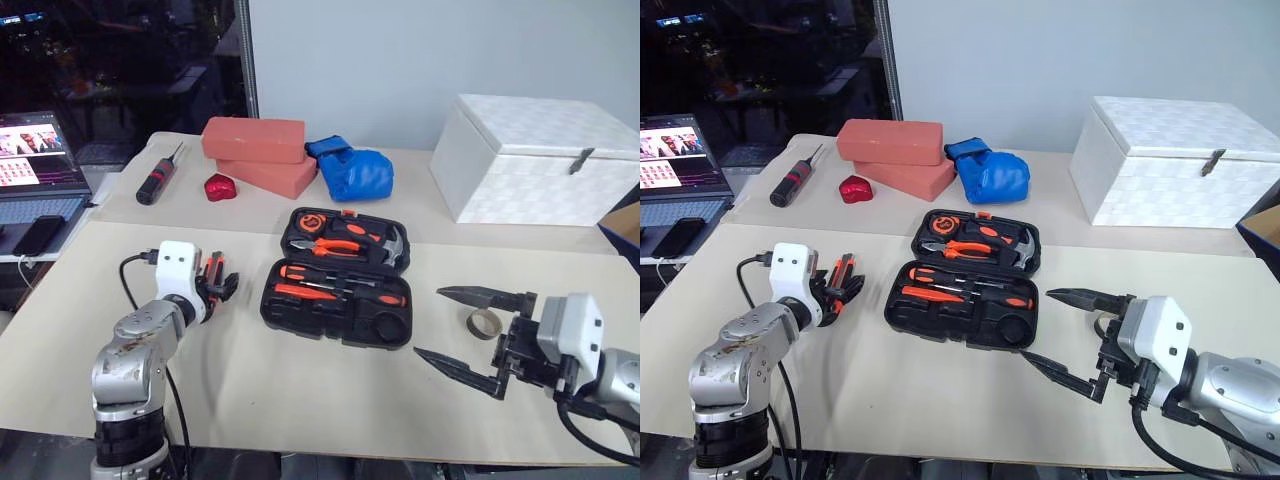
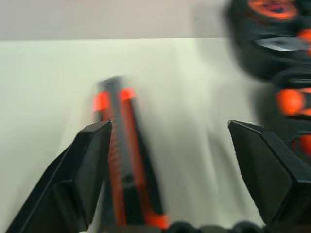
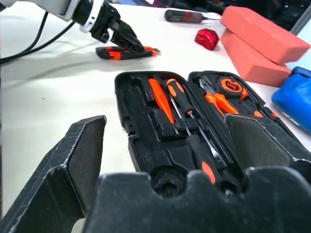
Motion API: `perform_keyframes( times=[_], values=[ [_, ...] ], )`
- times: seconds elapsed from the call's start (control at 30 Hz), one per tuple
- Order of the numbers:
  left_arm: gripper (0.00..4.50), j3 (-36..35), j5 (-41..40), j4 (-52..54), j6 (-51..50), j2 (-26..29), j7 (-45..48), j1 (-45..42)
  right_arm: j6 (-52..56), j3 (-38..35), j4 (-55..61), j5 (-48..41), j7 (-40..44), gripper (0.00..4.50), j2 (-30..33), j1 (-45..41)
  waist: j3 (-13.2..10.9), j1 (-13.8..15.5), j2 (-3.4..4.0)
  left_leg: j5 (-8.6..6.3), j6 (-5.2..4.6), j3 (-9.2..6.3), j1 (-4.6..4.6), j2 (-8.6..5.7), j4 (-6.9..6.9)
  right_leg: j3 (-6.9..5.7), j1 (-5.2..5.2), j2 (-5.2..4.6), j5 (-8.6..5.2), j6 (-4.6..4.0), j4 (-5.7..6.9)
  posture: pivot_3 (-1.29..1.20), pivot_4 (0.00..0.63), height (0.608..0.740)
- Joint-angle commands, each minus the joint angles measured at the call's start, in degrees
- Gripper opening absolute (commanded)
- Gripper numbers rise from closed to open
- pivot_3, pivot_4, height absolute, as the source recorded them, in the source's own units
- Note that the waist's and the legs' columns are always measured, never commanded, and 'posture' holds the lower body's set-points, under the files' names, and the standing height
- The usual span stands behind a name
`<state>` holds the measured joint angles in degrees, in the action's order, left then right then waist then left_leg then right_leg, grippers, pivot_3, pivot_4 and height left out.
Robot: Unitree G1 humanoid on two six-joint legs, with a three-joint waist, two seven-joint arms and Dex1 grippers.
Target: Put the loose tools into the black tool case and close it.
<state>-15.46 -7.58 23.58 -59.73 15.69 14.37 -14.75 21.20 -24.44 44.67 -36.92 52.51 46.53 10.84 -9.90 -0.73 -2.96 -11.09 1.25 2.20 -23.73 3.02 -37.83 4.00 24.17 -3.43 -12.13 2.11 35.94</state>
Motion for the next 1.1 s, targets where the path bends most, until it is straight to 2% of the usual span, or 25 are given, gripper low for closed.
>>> perform_keyframes(
  times=[0.03, 0.07, 0.1, 0.23, 0.27, 0.33, 0.4, 0.47, 0.53, 0.63, 0.7, 0.8, 0.97, 1.1],
  values=[
    [4.16, 1.33, 1.68, -3.26, 1.84, -1.17, -3.53, 1.28, -1.26, -0.25, -0.71, -1.01, 1.31, 4.50, 1.01, -1.53, -0.01, -0.08, -0.02, 0.00, 0.00, -0.04, 0.00, -0.01, 0.00, 0.00, 0.03, 0.01, 0.00, 0.00, -0.02, 0.00, 0.150, 0.740],
    [3.67, 1.42, 1.56, -3.91, 2.60, -1.48, -3.84, 1.60, -1.22, -0.27, -0.90, -1.08, 1.56, 4.50, 1.15, -1.83, 0.00, -0.08, -0.01, 0.00, 0.00, -0.09, -0.02, -0.03, 0.00, -0.01, 0.03, 0.01, 0.00, 0.00, -0.02, 0.00, 0.150, 0.740],
    [3.60, 1.48, 1.33, -4.16, 3.07, -1.68, -4.00, 1.93, -1.21, -0.33, -0.95, -1.11, 1.75, 4.50, 1.17, -1.90, 0.01, -0.08, 0.02, 0.00, 0.00, -0.12, -0.01, -0.03, 0.00, -0.01, 0.02, 0.02, 0.00, 0.00, -0.02, 0.00, 0.150, 0.740],
    [2.04, 1.16, 0.50, -3.94, 6.43, -1.79, -4.31, 3.45, -0.89, -0.76, -0.75, -1.88, 2.06, 4.50, 1.26, -2.39, 0.04, -0.06, 0.08, 0.01, -0.01, -0.14, -0.01, -0.04, 0.03, -0.02, 0.03, 0.02, 0.00, 0.01, -0.01, 0.00, 0.150, 0.740],
    [1.82, 0.37, -0.75, -3.59, 8.58, -1.95, -3.36, 3.45, -0.82, -0.73, -0.48, -1.99, 1.99, 4.50, 1.19, -2.36, 0.04, -0.06, 0.08, 0.01, -0.01, -0.14, -0.01, -0.05, 0.03, -0.02, 0.03, 0.02, 0.00, 0.01, -0.02, 0.00, 0.150, 0.740],
    [1.80, -1.12, -8.05, 0.01, 14.67, -1.27, 5.36, 2.69, -0.70, -0.76, -0.01, -2.35, 1.87, 4.50, 1.05, -2.24, 0.02, -0.05, 0.04, 0.00, -0.01, -0.14, -0.04, -0.06, 0.03, -0.01, 0.03, 0.01, 0.00, 0.01, -0.05, 0.00, 0.150, 0.740],
    [1.80, -1.03, -15.71, 2.44, 16.50, 3.16, 17.26, 1.47, -0.57, -1.30, 0.45, -2.78, 1.84, 4.50, 0.97, -1.75, -0.05, 0.05, -0.07, 0.00, 0.00, -0.14, -0.14, -0.05, 0.02, -0.02, 0.11, 0.01, 0.00, 0.00, -0.05, 0.00, 0.150, 0.740],
    [1.80, 3.68, -20.22, 0.76, 15.59, 11.91, 31.77, -0.65, -0.56, -2.67, 0.83, -3.27, 2.26, 4.50, 0.79, -0.26, -0.06, 0.10, -0.10, -0.01, 0.02, -0.17, -0.26, -0.03, 0.03, -0.08, 0.21, 0.02, -0.01, -0.01, -0.08, 0.00, 0.150, 0.740],
    [1.80, 8.38, -21.13, -1.96, 16.84, 17.93, 40.36, -3.27, -0.54, -3.62, 1.17, -3.76, 2.47, 4.50, 0.74, 1.04, -0.04, 0.08, 0.03, -0.02, 0.03, -0.19, -0.30, -0.03, 0.03, -0.10, 0.24, 0.02, -0.02, -0.03, -0.09, 0.00, 0.150, 0.740],
    [1.80, 21.38, -15.22, -10.50, 25.16, 24.80, 55.40, -13.89, -0.59, -5.27, 1.74, -3.54, 2.08, 4.50, 0.66, 3.21, 0.02, 0.16, 0.22, -0.02, 0.03, -0.17, -0.28, -0.10, 0.00, -0.07, 0.12, -0.05, -0.08, 0.06, -0.21, 0.00, 0.150, 0.740],
    [1.80, 27.55, -11.63, -15.90, 30.34, 25.79, 61.22, -18.96, -0.57, -5.92, 2.03, -3.31, 1.58, 4.50, 0.63, 3.82, 0.01, 0.28, 0.21, -0.01, 0.02, -0.21, -0.44, -0.16, 0.00, -0.04, 0.11, -0.04, -0.07, 0.06, -0.35, 0.00, 0.150, 0.740],
    [1.80, 34.81, -4.67, -25.96, 39.66, 24.28, 64.84, -25.06, -0.54, -7.46, 2.86, -3.21, 1.29, 4.50, 0.27, 5.73, 0.03, 0.23, 0.26, 0.14, -0.24, -0.22, -0.50, -0.16, 0.00, -0.02, 0.08, -0.03, -0.04, 0.05, -0.52, 0.00, 0.150, 0.740],
    [1.80, 39.51, 0.64, -36.70, 47.04, 21.36, 68.23, -30.41, -0.52, -9.58, 4.89, -3.07, 0.44, 4.50, -0.29, 9.02, 0.01, -0.16, 0.25, 0.22, -0.62, -0.26, -0.68, -0.10, 0.03, -0.02, 0.21, 0.06, -0.11, 0.19, -0.52, 0.00, 0.150, 0.740],
    [1.80, 39.64, 1.21, -37.56, 48.56, 21.42, 70.43, -29.89, -0.49, -10.09, 6.20, -2.98, -0.54, 4.50, -0.84, 10.87, 0.01, -0.05, 0.26, 0.13, -0.72, -0.35, -0.74, -0.12, 0.05, -0.03, 0.25, 0.09, -0.28, 0.44, -0.33, 0.00, 0.150, 0.740]
  ],
)
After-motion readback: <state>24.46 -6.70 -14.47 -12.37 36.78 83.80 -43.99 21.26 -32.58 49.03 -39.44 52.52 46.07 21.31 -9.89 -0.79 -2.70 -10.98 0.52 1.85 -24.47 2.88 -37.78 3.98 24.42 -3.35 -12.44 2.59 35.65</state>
